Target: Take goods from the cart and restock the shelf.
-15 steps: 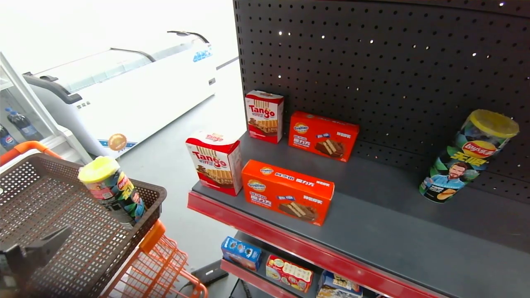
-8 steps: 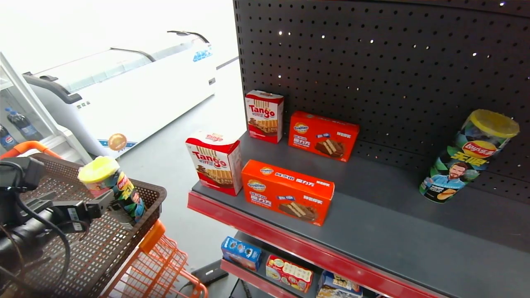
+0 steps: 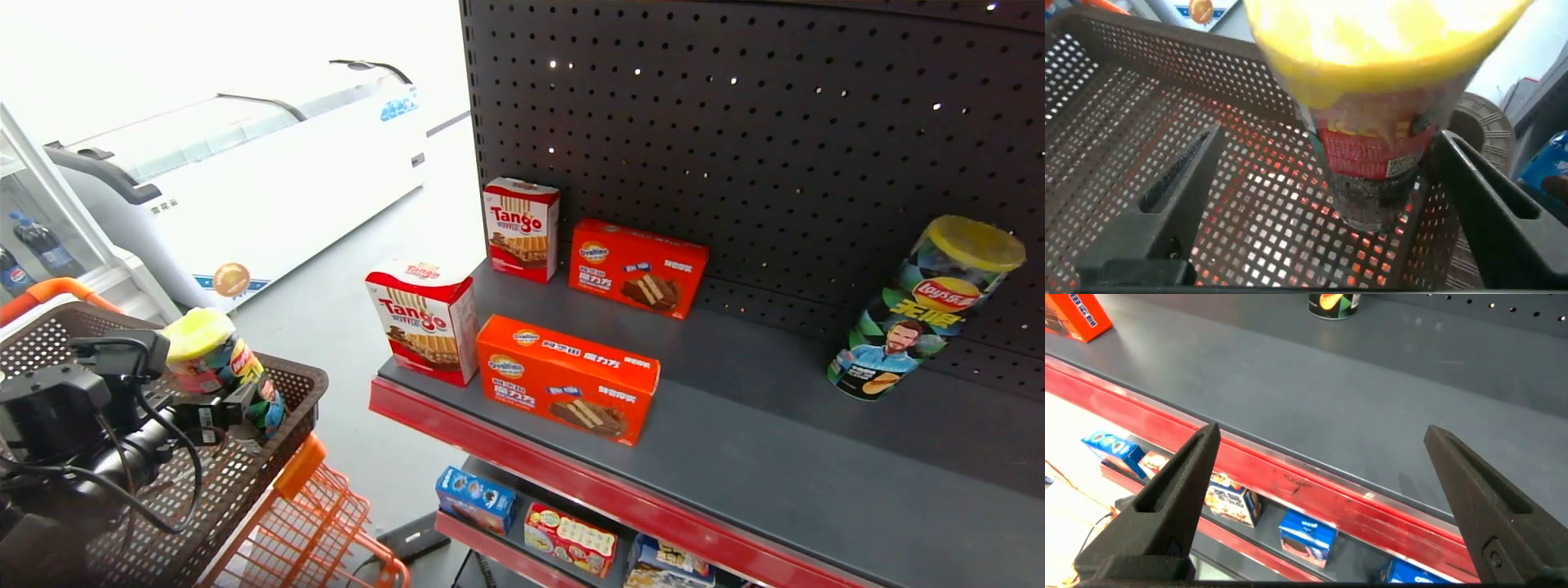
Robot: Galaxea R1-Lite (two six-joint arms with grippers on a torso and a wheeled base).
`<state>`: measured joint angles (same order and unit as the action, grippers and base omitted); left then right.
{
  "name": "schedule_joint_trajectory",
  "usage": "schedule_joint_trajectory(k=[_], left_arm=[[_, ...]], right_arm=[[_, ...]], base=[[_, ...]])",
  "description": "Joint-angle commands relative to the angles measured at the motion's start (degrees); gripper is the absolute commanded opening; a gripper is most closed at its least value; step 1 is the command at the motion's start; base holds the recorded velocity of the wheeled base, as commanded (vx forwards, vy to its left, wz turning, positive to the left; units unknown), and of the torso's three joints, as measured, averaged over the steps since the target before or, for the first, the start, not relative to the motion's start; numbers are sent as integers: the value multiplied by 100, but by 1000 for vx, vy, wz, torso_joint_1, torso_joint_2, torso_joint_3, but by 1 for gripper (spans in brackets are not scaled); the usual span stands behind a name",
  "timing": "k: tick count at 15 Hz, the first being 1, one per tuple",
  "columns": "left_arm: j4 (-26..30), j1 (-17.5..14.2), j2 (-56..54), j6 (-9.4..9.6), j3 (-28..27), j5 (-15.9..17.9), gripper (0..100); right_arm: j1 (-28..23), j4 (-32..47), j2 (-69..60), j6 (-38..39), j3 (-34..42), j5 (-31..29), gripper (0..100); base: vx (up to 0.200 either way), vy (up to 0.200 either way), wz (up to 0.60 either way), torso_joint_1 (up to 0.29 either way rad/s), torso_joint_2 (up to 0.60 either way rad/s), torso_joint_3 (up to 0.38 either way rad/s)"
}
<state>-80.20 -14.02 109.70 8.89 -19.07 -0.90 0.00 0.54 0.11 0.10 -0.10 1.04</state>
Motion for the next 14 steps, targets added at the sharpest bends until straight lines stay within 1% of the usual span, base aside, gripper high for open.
schedule_joint_trajectory(k=[1,2,5,6,7,8,10,12,14], left_arm=[[-75,22,561,-36,-370,11,100],[-66,101,754,-45,-633,20,100],[-83,101,1009,-54,-880,20,100],[-101,119,1062,-89,-976,20,100],[-101,154,1071,-177,-1073,20,0],[-75,198,1071,-282,-1231,20,0],[-4,224,1044,-300,-1319,29,0],[-4,391,974,-326,-1372,20,0],[31,567,508,-326,-1416,29,0]], right_arm=[[0,-1,7,-1,1,2,100],[0,-1,7,-1,1,2,100],[0,-1,7,-1,1,2,100],[0,-1,7,-1,1,2,100],[0,-1,7,-1,1,2,100],[0,-1,7,-1,1,2,100],[0,-1,7,-1,1,2,100],[0,-1,7,-1,1,2,100],[0,-1,7,-1,1,2,100]], base=[[0,0,0,0,0,0],[0,0,0,0,0,0],[0,0,0,0,0,0],[0,0,0,0,0,0],[0,0,0,0,0,0],[0,0,0,0,0,0],[0,0,0,0,0,0],[0,0,0,0,0,0],[0,0,0,0,0,0]])
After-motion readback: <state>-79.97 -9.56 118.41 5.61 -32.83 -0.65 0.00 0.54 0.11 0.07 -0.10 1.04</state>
